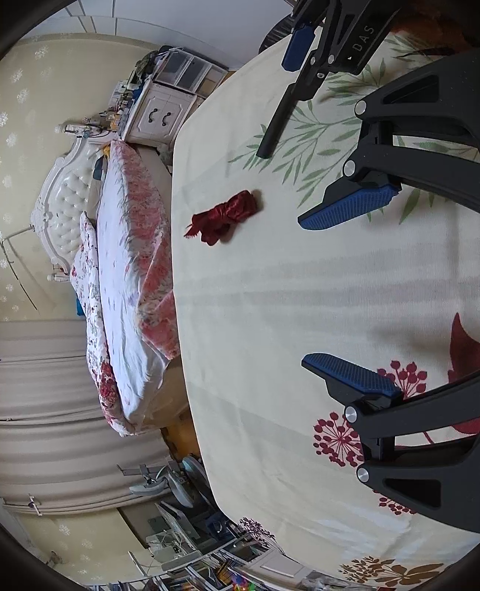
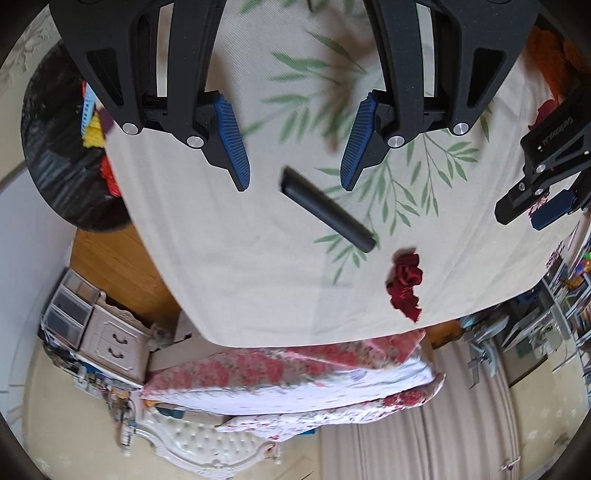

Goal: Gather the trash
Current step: 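Return to the table and grasp the black pen with the right gripper, then grasp the dark red cloth with the left gripper while the right gripper holds the black pen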

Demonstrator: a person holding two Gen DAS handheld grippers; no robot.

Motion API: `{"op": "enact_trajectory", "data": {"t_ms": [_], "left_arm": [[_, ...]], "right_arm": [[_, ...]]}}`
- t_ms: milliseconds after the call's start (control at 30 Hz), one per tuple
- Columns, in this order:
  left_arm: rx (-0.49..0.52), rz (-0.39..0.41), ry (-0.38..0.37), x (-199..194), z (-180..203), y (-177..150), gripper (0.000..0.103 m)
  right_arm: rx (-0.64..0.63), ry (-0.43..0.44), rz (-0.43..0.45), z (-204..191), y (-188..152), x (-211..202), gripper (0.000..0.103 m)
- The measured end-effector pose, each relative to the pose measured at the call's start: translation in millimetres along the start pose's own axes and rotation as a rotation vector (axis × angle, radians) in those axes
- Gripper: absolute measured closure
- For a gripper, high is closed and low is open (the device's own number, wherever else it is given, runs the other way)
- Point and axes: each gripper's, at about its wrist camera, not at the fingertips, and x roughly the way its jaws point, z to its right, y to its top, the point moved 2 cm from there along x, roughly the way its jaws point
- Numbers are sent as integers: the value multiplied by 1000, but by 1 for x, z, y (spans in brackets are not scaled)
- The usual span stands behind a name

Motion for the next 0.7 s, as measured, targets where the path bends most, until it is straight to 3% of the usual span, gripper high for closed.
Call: {"op": "enact_trajectory", "data": {"t_ms": [267, 333, 467, 700], "left_arm": [[-20, -3, -1, 2, -16, -2, 35], [-21, -5, -7, 5, -15, -1, 35], [-16, -5, -21, 7, -12, 1, 35], [0, -8, -63, 17, 6, 12, 35]], "right_arm": [[-43, -10, -38, -11, 8, 15, 54], [-46, -17, -38, -10, 9, 16, 61], [-54, -24, -39, -8, 12, 16, 87], [-31, -28, -30, 2, 23, 24, 90]]}}
